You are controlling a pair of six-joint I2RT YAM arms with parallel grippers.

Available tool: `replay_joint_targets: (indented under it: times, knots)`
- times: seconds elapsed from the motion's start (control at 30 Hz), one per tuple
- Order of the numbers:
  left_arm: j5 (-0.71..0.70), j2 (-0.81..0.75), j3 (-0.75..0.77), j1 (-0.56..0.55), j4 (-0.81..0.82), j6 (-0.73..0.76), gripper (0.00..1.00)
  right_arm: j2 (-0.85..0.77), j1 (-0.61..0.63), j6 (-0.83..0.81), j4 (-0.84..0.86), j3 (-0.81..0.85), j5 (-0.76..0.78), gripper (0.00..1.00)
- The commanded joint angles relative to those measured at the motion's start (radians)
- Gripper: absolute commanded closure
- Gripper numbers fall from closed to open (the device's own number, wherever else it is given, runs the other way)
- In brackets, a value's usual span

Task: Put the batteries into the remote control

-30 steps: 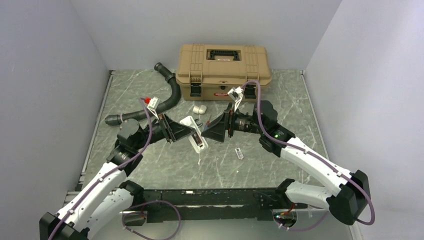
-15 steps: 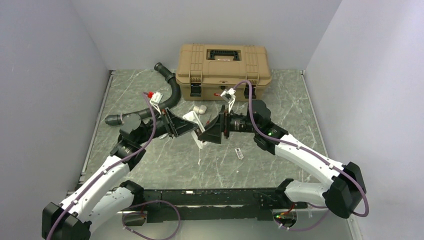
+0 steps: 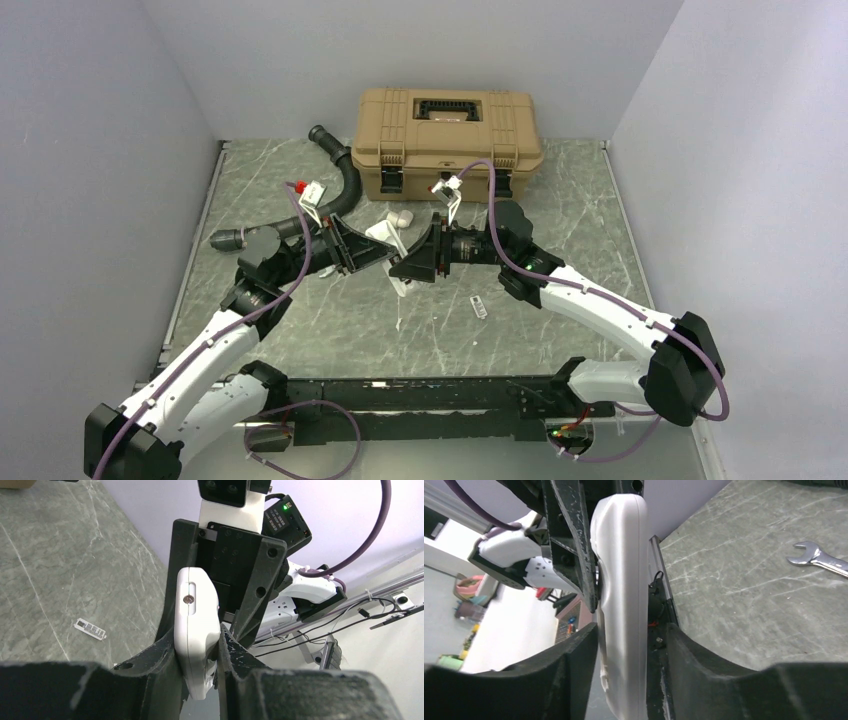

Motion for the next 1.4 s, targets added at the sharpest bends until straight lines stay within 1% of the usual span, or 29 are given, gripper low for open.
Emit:
replay_joint_targets:
  times: [0.0,0.1,0.17,0.2,0.23,0.4,0.47,0.63,0.73,1.07,1.27,1.37]
  knots:
    - [0.004,-0.016,0.034,-0.002,0.049,0.006,1.00,-0.003,0.004,0.026,0.091,-0.009,-0.018,0.54]
    - [0.003,-0.011,0.031,-0.003,0.065,-0.003,1.00,-0.001,0.004,0.041,0.107,-0.014,-0.024,0.72]
    - [0.003,-0.011,0.028,-0.002,0.073,-0.006,0.97,0.005,0.004,0.051,0.117,-0.014,-0.033,0.86]
    - [0.000,-0.012,0.028,-0.001,0.075,-0.006,0.95,0.009,0.004,0.057,0.125,-0.016,-0.038,0.92]
    - [-0.008,-0.015,0.029,-0.002,0.078,-0.009,0.88,0.014,0.004,0.071,0.145,-0.022,-0.045,1.00]
    - [-0.026,-0.028,0.026,-0.002,0.086,-0.013,0.70,0.018,0.004,0.098,0.188,-0.032,-0.056,1.00]
    - [-0.032,-0.030,0.022,-0.002,0.093,-0.016,0.61,0.018,0.004,0.101,0.190,-0.031,-0.061,1.00]
    - [-0.045,-0.032,0.012,-0.002,0.120,-0.030,0.49,0.018,0.003,0.104,0.197,-0.033,-0.073,1.00]
    - [-0.045,-0.027,0.014,-0.002,0.125,-0.031,0.48,0.017,0.004,0.107,0.202,-0.035,-0.073,1.00]
    - [-0.036,-0.020,0.017,-0.002,0.128,-0.030,0.55,0.028,0.004,0.124,0.229,-0.032,-0.083,1.00]
    - [-0.014,-0.007,0.023,-0.001,0.139,-0.035,0.50,0.040,0.004,0.152,0.272,-0.034,-0.094,1.00]
    - [-0.010,-0.003,0.024,-0.002,0.136,-0.033,0.49,0.046,0.004,0.160,0.283,-0.033,-0.095,1.00]
